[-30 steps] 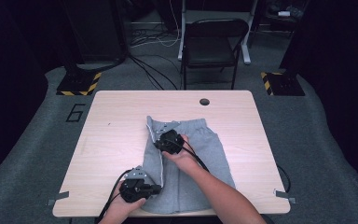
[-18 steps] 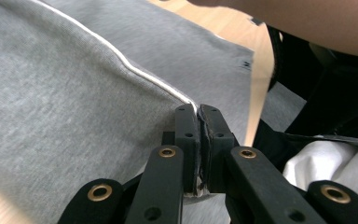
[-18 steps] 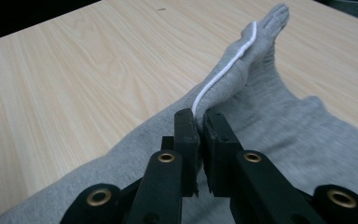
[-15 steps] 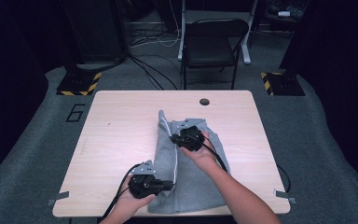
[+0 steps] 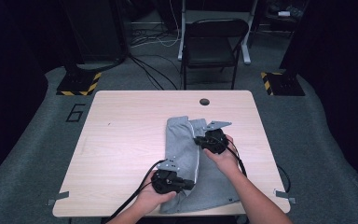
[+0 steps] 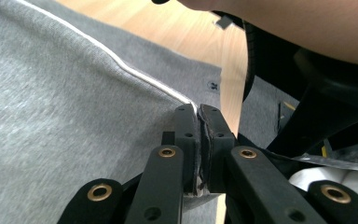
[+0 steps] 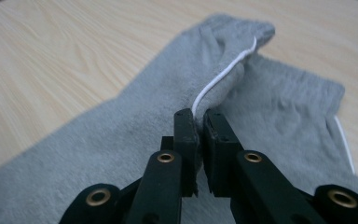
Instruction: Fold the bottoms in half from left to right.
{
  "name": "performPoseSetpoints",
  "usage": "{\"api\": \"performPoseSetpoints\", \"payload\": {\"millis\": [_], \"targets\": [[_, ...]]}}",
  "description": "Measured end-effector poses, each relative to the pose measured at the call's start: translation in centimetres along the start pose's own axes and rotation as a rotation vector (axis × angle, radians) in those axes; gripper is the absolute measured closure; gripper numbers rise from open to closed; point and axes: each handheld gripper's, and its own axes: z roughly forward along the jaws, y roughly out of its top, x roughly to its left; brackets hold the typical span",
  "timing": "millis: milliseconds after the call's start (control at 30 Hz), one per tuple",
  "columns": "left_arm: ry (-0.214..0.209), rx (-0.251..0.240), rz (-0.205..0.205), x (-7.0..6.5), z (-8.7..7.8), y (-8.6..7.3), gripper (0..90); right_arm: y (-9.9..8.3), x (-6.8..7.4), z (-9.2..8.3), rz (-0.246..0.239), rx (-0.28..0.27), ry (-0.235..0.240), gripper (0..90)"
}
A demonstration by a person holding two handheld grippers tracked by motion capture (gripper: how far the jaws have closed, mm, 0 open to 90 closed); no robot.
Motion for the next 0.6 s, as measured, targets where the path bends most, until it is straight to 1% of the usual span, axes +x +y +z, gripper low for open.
{"api": "performPoseSetpoints", "payload": {"millis": [67,100,133,167,200,233,267,300,333,367,400,433,467,533,567,600], "targets": [[0.001,0.022,-0.012,0.1,1.1,-0.2,86.1,-0.8,-0.3,0.5,0.012,0.023,-0.014,83.7],[0.0,0.028,-0.014,0.2,1.5,-0.2,85.8,-1.2,-0.7,0.8,0.007,0.039,-0.015,83.5],[0.003,0.032,-0.016,0.3,2.0,-0.3,85.4,-1.5,-0.8,1.1,0.017,0.049,-0.017,83.4],[0.007,0.051,-0.022,0.4,2.4,-0.4,84.5,-1.8,-1.0,1.4,0.029,0.062,-0.022,83.3],[0.008,0.06,-0.032,0.5,2.9,-0.5,81.5,-2.1,-1.2,1.7,0.041,0.076,-0.027,83.0],[0.005,0.067,-0.042,0.5,3.1,-0.5,76.0,-2.5,-1.4,2.1,0.052,0.089,-0.03,82.4],[0.003,0.069,-0.043,0.5,3.2,-0.5,73.0,-2.8,-1.6,2.4,0.057,0.103,-0.033,81.7],[0.006,0.072,-0.047,0.5,3.1,-0.5,71.0,-3.0,-1.8,2.5,0.053,0.111,-0.033,80.4],[0.019,0.072,-0.046,0.5,2.9,-0.5,68.6,-3.3,-1.7,2.7,0.069,0.119,-0.036,78.2],[0.026,0.067,-0.043,0.6,2.7,-0.5,65.0,-3.4,-1.7,2.8,0.09,0.122,-0.038,74.1],[0.042,0.059,-0.042,0.8,2.3,-0.5,63.0,-3.5,-1.8,2.8,0.081,0.117,-0.04,71.8],[0.048,0.046,-0.048,1.0,2.0,-0.5,60.4,-3.6,-1.9,2.7,0.084,0.117,-0.037,68.6],[0.064,0.043,-0.046,1.3,1.5,-0.4,58.5,-3.7,-1.9,2.6,0.082,0.114,-0.031,67.1],[0.087,0.024,-0.07,2.0,0.5,-0.3,54.9,-3.8,-1.7,2.2,0.097,0.108,-0.025,64.2],[0.093,0.017,-0.072,2.2,0.2,-0.3,53.8,-3.9,-1.8,2.0,0.08,0.106,-0.025,62.6],[0.107,0.009,-0.074,2.5,-0.3,-0.3,52.9,-3.9,-1.7,1.9,0.089,0.107,-0.026,61.6]]}}
